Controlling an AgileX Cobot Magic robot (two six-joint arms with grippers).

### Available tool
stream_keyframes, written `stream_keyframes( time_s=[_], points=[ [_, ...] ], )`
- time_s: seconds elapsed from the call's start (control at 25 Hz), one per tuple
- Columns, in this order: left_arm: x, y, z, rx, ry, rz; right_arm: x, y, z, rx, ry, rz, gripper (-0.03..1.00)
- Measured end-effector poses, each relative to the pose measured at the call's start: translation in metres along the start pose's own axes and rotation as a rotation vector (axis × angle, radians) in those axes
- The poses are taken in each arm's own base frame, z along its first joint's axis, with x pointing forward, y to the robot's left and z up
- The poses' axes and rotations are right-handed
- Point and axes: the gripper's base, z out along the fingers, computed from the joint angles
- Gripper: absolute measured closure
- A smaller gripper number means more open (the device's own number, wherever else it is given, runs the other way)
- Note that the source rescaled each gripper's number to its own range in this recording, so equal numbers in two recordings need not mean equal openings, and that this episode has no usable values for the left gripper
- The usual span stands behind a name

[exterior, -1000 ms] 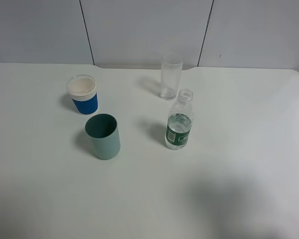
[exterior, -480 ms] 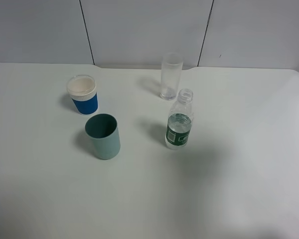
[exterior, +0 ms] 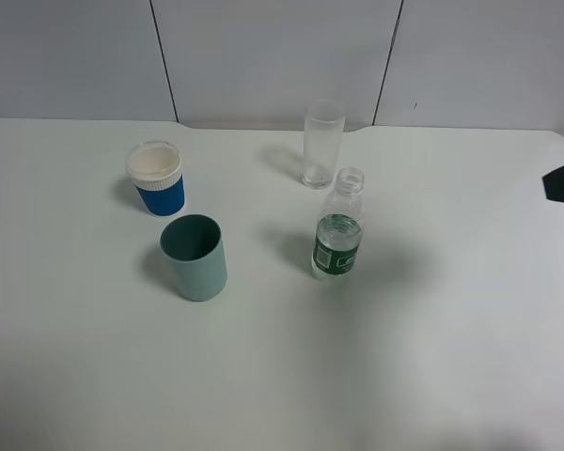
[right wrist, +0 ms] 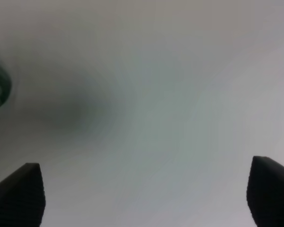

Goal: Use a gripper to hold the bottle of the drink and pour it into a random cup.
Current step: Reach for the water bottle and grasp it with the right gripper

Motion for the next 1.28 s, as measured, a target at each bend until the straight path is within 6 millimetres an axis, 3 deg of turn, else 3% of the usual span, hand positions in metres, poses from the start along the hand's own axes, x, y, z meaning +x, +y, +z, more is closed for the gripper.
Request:
stream_keyframes(
  time_s=[0.24,0.64,0.88,1.28],
  points=[
    [0.000,0.000,0.000,0.000,0.000,0.000,-0.003,0.005,0.029,-0.099,0.039,-0.067,0.11],
    [0.000,0.000,0.000,0.000,0.000,0.000,0.044,0.009,0.071,-0.153,0.042,-0.162,0.11],
    [0.000,0.000,0.000,0.000,0.000,0.000,0.045,0.008,0.080,-0.131,0.034,-0.176,0.11],
    [0.000,0.000,0.000,0.000,0.000,0.000,0.048,0.037,0.128,-0.195,0.111,-0.331,0.11]
  ],
)
